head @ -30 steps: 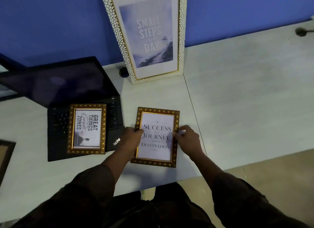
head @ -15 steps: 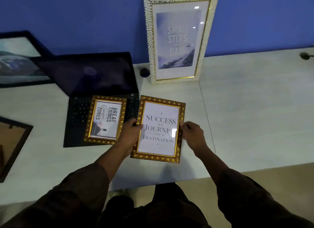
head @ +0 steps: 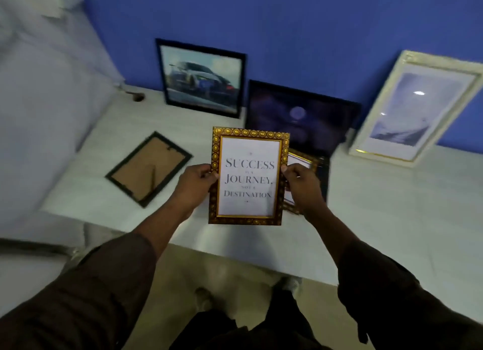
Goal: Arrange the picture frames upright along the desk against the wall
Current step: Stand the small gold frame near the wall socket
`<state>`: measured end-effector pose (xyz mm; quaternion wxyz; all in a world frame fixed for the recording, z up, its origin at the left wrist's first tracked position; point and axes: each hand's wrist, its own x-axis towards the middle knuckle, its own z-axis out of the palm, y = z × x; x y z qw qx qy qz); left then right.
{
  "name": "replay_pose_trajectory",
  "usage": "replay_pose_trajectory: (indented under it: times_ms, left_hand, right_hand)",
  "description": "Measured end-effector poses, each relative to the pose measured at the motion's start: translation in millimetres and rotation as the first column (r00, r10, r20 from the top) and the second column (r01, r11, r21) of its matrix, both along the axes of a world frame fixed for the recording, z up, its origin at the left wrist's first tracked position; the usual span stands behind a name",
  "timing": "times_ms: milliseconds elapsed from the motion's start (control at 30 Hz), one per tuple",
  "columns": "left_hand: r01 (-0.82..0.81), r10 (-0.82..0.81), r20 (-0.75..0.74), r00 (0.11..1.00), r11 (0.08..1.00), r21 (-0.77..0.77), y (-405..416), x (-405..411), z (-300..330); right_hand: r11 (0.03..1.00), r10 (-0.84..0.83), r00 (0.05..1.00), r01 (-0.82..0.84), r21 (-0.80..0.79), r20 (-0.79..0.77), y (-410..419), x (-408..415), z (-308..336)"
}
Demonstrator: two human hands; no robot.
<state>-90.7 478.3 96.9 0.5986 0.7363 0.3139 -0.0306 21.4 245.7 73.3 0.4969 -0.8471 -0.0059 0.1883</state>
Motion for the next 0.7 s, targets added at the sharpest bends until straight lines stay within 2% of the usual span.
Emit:
replay_pose_trajectory:
  times_ms: [200, 367, 567, 700]
  left_hand:
    - [-0.139, 0.134, 0.048, 0.990, 0.983, 0.122, 103, -69, 32]
    - [-0.301, 0.291, 0.083, 0.953, 0.939, 0.166, 154, -96, 43]
    - [-0.403, 0.399, 0.064, 0.915, 0.893, 0.198, 199, -100, 48]
    - [-0.436, 0.434, 0.078, 0.898, 0.847, 0.305, 219, -89, 53]
  right_hand:
    - [0.977, 0.210, 0.975, -0.213, 0.022, 0.074, 125, -24, 34]
    - [0.928, 0.365, 0.922, -0.372, 0.031, 0.131, 199, -16, 48]
    - [0.874, 0.472, 0.857, -0.486, 0.022, 0.206, 264, 7, 53]
    - [0.831, 0.536, 0.811, -0.555, 0.021, 0.237, 299, 29, 56]
